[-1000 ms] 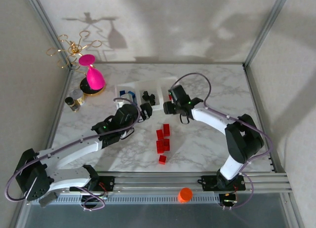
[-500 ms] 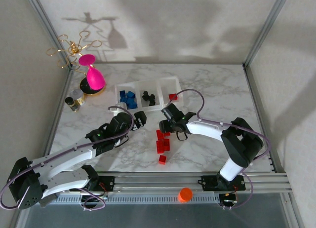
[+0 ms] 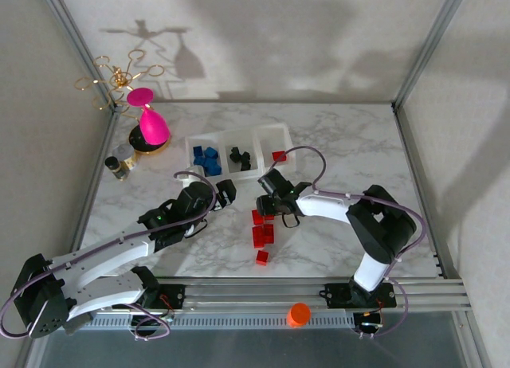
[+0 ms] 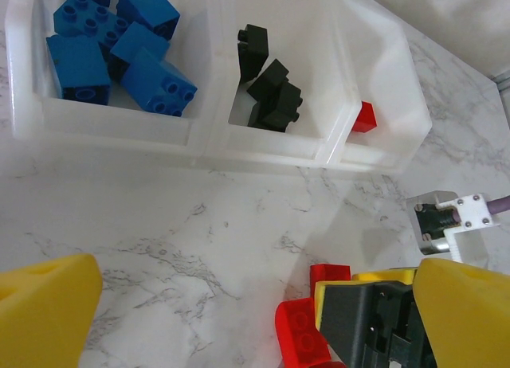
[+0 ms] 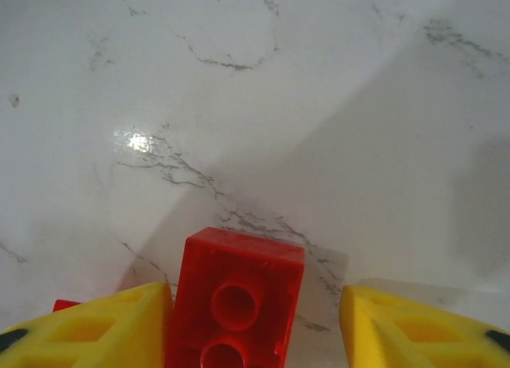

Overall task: Sort the legos into containers by color
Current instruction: Pick up the lego from the center of the table.

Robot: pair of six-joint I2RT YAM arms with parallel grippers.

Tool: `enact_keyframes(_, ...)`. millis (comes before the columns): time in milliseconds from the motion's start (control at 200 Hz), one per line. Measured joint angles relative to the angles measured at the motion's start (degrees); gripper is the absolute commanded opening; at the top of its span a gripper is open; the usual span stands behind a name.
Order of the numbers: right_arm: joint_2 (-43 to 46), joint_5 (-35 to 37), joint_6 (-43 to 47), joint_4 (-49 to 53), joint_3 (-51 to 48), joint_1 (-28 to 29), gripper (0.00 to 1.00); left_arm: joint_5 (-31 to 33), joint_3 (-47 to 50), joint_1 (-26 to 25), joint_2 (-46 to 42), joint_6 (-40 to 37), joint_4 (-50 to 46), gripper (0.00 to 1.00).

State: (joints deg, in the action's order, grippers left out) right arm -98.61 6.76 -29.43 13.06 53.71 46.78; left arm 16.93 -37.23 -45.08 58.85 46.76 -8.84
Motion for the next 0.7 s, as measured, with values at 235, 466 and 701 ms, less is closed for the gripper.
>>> enact_keyframes(235,-0.61,-0.42,0.02,-0.17,0.0,0.11,0.39,-0.02,0.0,0.0,0.02,-0.02,0.0,1.0)
enact_keyframes(466,-0.13,0.33,0.59,0.52,0.0,0.11,0.33,-0.02,-0.11,0.0,0.44,-0.04,0.02,1.0)
enact_keyframes(701,4.07,0.61,2.84,3.23,0.72,-2.64,0.32,-0.04,-2.27,0.0,1.73,-0.33,0.26,1.0)
